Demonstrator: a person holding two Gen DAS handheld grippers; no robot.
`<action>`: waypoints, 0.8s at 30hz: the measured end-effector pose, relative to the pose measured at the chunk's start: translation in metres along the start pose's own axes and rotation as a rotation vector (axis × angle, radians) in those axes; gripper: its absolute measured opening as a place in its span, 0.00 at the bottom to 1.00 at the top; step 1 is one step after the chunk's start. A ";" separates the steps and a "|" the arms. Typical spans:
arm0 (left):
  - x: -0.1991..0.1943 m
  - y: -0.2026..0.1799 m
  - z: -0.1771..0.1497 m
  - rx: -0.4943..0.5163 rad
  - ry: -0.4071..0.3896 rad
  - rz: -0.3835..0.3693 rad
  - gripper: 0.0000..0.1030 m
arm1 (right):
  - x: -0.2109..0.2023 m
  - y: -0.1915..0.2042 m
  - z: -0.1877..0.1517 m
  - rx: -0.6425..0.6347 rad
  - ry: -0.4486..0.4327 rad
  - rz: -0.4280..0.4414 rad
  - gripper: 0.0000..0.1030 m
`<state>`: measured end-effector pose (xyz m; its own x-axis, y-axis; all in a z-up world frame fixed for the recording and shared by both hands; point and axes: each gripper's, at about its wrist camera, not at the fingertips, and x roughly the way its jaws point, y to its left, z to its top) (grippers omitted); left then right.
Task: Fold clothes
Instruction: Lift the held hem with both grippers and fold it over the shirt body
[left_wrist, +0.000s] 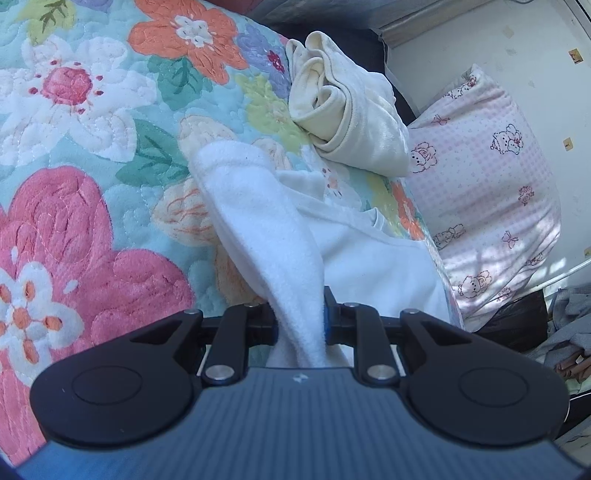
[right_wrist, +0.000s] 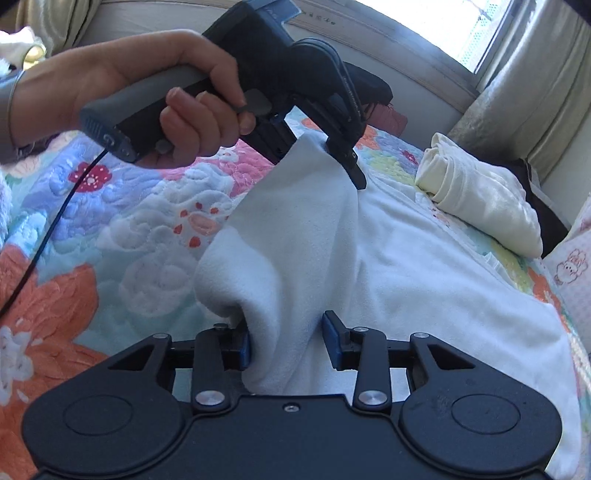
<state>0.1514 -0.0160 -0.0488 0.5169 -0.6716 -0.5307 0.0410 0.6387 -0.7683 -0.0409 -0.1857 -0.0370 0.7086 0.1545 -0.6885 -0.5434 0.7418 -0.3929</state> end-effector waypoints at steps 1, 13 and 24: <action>0.000 0.002 0.000 -0.016 0.004 -0.013 0.18 | 0.000 0.006 0.001 -0.041 0.000 -0.021 0.40; 0.004 0.022 0.001 -0.153 0.018 -0.080 0.31 | 0.021 -0.005 0.022 0.007 -0.024 -0.090 0.26; -0.009 0.001 0.004 -0.029 -0.027 -0.015 0.15 | -0.007 -0.034 0.024 0.325 -0.038 0.042 0.15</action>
<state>0.1501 -0.0079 -0.0438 0.5398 -0.6701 -0.5096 0.0243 0.6175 -0.7862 -0.0167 -0.1963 -0.0037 0.7081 0.2090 -0.6745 -0.4046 0.9029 -0.1450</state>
